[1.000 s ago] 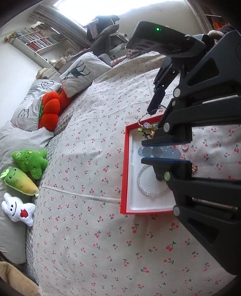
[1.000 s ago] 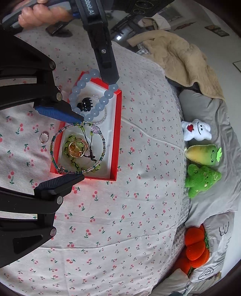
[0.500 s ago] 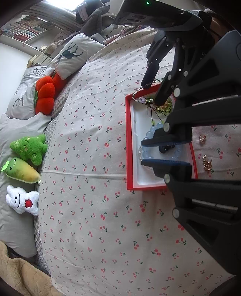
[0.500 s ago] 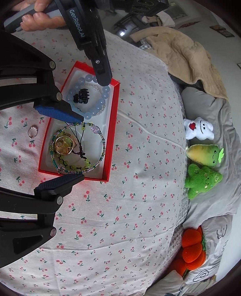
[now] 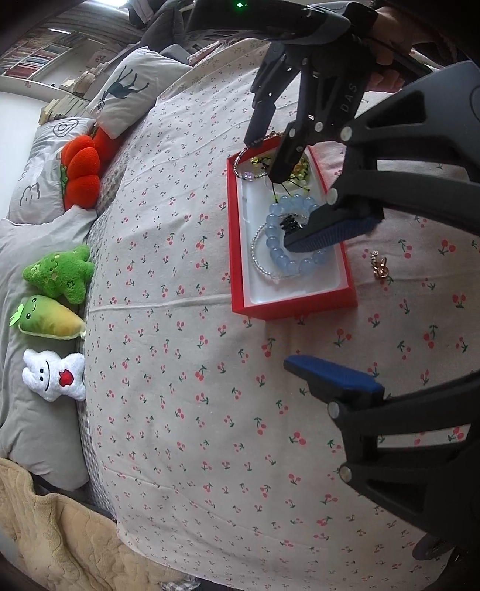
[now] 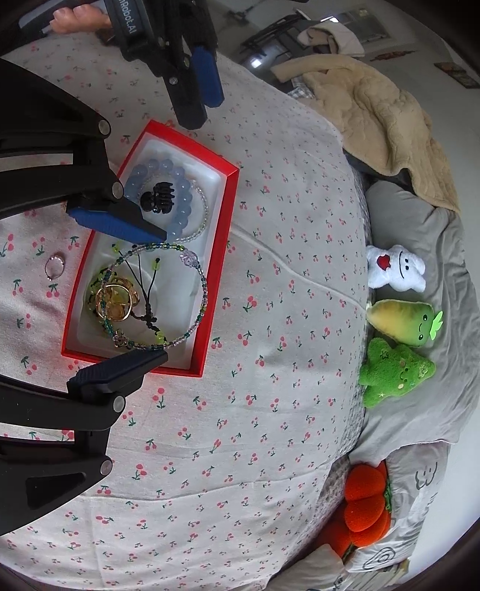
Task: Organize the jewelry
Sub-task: 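Lift both open tools away from the box, then grasp a gold earring with the left tool while the right tool approaches the silver ring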
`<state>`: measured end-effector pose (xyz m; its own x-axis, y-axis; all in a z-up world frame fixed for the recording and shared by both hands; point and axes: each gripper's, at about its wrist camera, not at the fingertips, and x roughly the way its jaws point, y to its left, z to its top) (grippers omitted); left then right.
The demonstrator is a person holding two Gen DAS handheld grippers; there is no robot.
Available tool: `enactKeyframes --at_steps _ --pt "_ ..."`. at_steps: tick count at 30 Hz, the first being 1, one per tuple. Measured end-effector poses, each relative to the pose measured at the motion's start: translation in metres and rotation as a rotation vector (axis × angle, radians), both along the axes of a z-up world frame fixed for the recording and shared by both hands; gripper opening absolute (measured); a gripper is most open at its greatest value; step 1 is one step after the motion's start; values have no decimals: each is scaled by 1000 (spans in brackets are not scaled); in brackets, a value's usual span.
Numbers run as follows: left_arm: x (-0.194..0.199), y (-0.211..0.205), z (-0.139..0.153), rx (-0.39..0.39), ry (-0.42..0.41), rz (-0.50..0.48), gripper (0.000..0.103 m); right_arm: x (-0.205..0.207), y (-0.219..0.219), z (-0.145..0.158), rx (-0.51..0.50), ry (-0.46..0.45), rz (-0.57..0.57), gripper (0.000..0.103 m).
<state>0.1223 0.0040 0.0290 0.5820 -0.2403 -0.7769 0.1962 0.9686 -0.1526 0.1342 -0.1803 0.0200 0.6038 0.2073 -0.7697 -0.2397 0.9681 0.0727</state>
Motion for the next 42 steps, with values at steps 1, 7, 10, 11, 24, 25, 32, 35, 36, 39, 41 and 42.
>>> enactKeyframes --at_steps 1,7,10,11,24,25,32,35,36,39,41,42 --pt "-2 1 -1 5 4 0 65 1 1 -1 4 4 4 76" --pt "-10 5 -12 37 42 -11 73 -5 7 3 9 1 30 81" --pt "-14 6 -16 51 58 -21 75 -13 4 7 -1 3 30 81" --pt "-16 6 -17 54 63 -23 75 -16 2 7 -1 5 28 81" --pt "-47 9 -39 108 111 -55 76 -61 -21 2 3 60 2 81" --pt "-49 9 -42 110 118 -59 76 -65 -21 1 2 64 3 81" --pt "-64 2 -58 166 111 -109 76 -81 -15 -13 -12 97 25 81" --pt "-68 -1 -64 176 88 -150 76 -86 -10 -21 -23 112 41 81" --pt "-68 -2 -66 180 80 -160 76 -87 -8 -24 -26 120 46 81" --pt "-66 -4 -70 169 65 -180 75 -88 -6 -33 -40 141 52 81" --pt "-64 -5 -70 148 54 -193 71 -88 -6 -38 -44 154 51 81" --pt "-62 -7 -70 139 48 -202 67 -87 -6 -41 -45 159 49 81"
